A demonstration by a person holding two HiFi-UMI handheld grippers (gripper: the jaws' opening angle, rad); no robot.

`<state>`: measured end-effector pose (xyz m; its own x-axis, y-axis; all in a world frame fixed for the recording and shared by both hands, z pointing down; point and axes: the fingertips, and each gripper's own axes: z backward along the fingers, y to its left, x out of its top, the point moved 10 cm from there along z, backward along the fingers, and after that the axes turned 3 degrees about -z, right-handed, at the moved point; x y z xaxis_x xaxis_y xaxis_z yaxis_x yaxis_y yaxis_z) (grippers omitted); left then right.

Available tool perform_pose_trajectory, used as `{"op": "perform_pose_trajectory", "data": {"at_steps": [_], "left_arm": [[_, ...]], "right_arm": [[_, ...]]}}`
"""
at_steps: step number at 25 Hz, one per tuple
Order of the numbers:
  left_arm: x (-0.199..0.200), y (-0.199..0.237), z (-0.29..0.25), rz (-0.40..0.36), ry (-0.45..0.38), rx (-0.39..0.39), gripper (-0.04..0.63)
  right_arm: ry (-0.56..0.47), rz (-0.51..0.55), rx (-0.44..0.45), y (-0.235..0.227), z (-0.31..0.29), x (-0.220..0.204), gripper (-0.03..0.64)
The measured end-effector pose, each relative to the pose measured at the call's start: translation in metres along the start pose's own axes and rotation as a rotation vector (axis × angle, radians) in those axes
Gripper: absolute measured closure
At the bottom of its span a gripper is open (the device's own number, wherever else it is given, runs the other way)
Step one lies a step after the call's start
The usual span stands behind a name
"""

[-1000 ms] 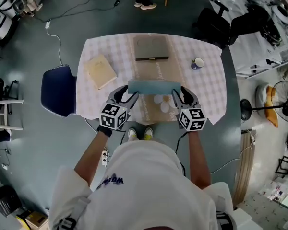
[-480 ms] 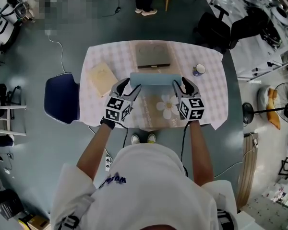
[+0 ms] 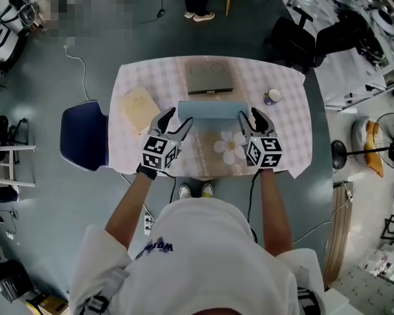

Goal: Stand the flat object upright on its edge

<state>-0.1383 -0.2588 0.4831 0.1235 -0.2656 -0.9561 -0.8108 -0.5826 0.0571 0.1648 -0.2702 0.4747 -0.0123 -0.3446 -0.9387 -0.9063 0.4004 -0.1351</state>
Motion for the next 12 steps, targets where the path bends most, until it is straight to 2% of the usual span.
{"op": "perform_pose_trajectory", "data": {"at_steps": [6,9,12], "left_arm": [[0.011,-0.005,0.016,-0.036,-0.041,0.033,0.342],[0.02,-0.009,0.03,-0.049,-0.082,0.065,0.369],[0.031,-0.014,0.048,-0.054,-0.129,0.099,0.434]], "right_arm": [[-0.029,0.004,-0.014,0.004,0.018,0.004,0.442],[-0.057,0.01,-0.007,0.009,0.034,0.009,0.46],[-0.09,0.024,0.005,0.017,0.051,0.016,0.49]]}}
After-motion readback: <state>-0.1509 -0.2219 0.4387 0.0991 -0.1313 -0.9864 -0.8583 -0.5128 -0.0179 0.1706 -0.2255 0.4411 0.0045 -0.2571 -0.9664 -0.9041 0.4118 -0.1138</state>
